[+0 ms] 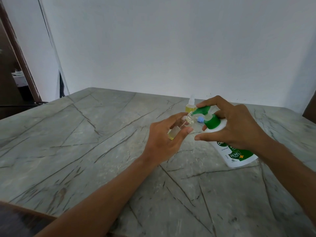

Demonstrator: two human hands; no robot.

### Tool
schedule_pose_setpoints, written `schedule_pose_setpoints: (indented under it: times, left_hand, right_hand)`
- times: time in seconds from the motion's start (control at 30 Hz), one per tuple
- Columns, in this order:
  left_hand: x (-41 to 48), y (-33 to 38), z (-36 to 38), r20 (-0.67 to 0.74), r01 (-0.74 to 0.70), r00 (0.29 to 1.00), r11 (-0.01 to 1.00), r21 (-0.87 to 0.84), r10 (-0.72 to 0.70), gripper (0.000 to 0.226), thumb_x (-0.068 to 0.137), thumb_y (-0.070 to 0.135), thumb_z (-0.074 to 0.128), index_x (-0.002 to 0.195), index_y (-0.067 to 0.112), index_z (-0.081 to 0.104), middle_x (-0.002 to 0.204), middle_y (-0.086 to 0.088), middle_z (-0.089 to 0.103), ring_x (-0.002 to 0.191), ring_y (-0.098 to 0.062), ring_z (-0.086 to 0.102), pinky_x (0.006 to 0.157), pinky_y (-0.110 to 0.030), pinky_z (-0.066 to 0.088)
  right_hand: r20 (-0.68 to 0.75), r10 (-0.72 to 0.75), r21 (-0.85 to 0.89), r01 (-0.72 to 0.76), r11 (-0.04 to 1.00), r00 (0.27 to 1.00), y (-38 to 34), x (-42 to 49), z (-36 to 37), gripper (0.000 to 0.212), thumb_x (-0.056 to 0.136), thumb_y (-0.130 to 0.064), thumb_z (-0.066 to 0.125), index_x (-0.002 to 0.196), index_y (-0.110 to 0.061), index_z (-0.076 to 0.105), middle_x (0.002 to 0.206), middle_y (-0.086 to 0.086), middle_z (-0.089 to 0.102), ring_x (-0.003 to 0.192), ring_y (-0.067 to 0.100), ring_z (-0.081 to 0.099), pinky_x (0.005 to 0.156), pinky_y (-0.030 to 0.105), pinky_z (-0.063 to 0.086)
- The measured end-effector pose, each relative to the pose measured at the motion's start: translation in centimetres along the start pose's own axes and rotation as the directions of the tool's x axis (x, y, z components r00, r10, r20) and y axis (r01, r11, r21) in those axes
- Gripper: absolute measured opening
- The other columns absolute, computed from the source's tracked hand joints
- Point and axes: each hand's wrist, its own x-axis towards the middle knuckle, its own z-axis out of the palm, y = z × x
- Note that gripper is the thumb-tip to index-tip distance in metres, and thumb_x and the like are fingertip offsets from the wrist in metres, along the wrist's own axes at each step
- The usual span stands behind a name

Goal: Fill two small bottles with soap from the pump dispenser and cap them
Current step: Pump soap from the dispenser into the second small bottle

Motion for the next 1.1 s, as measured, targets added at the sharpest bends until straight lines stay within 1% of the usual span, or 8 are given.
schedule_pose_setpoints:
  times: [0.1, 0.27, 0.43, 0.6, 0.73, 0.87, 1.0, 1.1]
  left_hand:
    - [-0.10, -0.11, 0.08, 0.033, -0.026, 0.999, 0.999, 0.020, 0.025, 0.041, 0.088, 0.030, 0.071, 0.124, 0.010, 0.065, 0.103, 0.009, 0.071, 0.089, 0.007, 0.063, 0.071, -0.007, 0.052]
    - [-0.07, -0.02, 0.04, 0.015, -0.004, 1.000, 1.000, -0.005, 0.004, 0.044, 0.089, 0.038, 0.065, 0.124, 0.013, 0.065, 0.102, 0.014, 0.069, 0.089, 0.005, 0.065, 0.073, -0.012, 0.055]
    - [-0.03, 0.03, -0.06, -0.005, 0.006, 1.000, 0.999, -0.034, -0.007, 0.044, 0.089, 0.037, 0.066, 0.125, 0.012, 0.065, 0.102, 0.006, 0.074, 0.088, -0.004, 0.069, 0.073, -0.019, 0.058]
    - [0.00, 0.14, -0.04, -0.001, -0.007, 1.000, 1.000, -0.031, 0.007, 0.044, 0.089, 0.038, 0.065, 0.125, 0.012, 0.065, 0.103, 0.013, 0.069, 0.092, -0.002, 0.068, 0.074, -0.015, 0.057]
    - [-0.09, 0.03, 0.07, 0.033, -0.026, 0.999, 0.999, -0.029, 0.027, 0.044, 0.089, 0.036, 0.066, 0.123, 0.008, 0.066, 0.103, 0.004, 0.074, 0.088, -0.005, 0.069, 0.072, -0.020, 0.058]
    - [-0.12, -0.01, 0.08, 0.015, -0.005, 1.000, 0.999, -0.032, 0.005, 0.045, 0.089, 0.038, 0.065, 0.124, 0.009, 0.066, 0.104, 0.003, 0.075, 0.089, -0.004, 0.069, 0.074, -0.019, 0.058]
    - [-0.06, -0.10, 0.02, -0.006, 0.011, 1.000, 0.999, -0.041, -0.012, 0.043, 0.089, 0.035, 0.066, 0.124, 0.010, 0.065, 0.102, 0.002, 0.075, 0.090, -0.005, 0.071, 0.076, -0.024, 0.060]
    - [0.00, 0.03, 0.08, -0.007, 0.005, 1.000, 0.999, -0.034, -0.006, 0.043, 0.089, 0.035, 0.066, 0.124, 0.011, 0.065, 0.103, 0.005, 0.074, 0.091, -0.004, 0.070, 0.075, -0.023, 0.060]
  right_hand:
    - [-0.005, 0.009, 0.018, -0.008, 1.000, 1.000, -0.05, -0.09, -0.05, 0.059, 0.052, -0.060, 0.079, 0.101, -0.053, 0.047, 0.087, -0.030, 0.061, 0.085, -0.011, 0.063, 0.065, 0.009, 0.052]
    - [0.026, 0.046, -0.014, -0.046, 0.999, 0.999, 0.12, -0.01, -0.04, 0.067, 0.050, -0.068, 0.076, 0.108, -0.060, 0.042, 0.088, -0.018, 0.070, 0.075, 0.000, 0.067, 0.066, 0.021, 0.056]
    - [0.032, 0.015, -0.013, -0.014, 1.000, 0.999, 0.05, -0.07, -0.05, 0.071, 0.053, -0.068, 0.074, 0.114, -0.060, 0.041, 0.083, -0.021, 0.070, 0.073, -0.002, 0.066, 0.064, 0.015, 0.052]
    - [-0.006, 0.020, -0.002, -0.020, 1.000, 1.000, 0.08, -0.10, 0.00, 0.068, 0.053, -0.059, 0.082, 0.110, -0.054, 0.046, 0.089, -0.012, 0.072, 0.074, 0.005, 0.069, 0.063, 0.025, 0.057]
    - [-0.015, 0.039, 0.013, -0.039, 0.999, 0.999, 0.20, -0.18, 0.06, 0.064, 0.051, -0.057, 0.083, 0.106, -0.044, 0.052, 0.090, -0.014, 0.071, 0.076, 0.002, 0.069, 0.066, 0.031, 0.059]
    - [0.027, 0.060, -0.009, -0.060, 0.998, 0.998, 0.39, -0.01, 0.05, 0.069, 0.051, -0.065, 0.079, 0.110, -0.052, 0.046, 0.085, -0.016, 0.072, 0.074, 0.000, 0.068, 0.067, 0.027, 0.059]
    - [0.052, 0.038, -0.002, -0.038, 0.999, 0.998, 0.33, 0.04, 0.04, 0.079, 0.052, -0.069, 0.074, 0.120, -0.063, 0.036, 0.090, -0.022, 0.069, 0.080, -0.008, 0.063, 0.067, 0.006, 0.049]
    - [0.046, 0.028, 0.003, -0.028, 1.000, 0.999, 0.42, 0.07, -0.02, 0.071, 0.053, -0.068, 0.074, 0.114, -0.063, 0.038, 0.085, -0.019, 0.071, 0.077, -0.005, 0.065, 0.067, 0.011, 0.051]
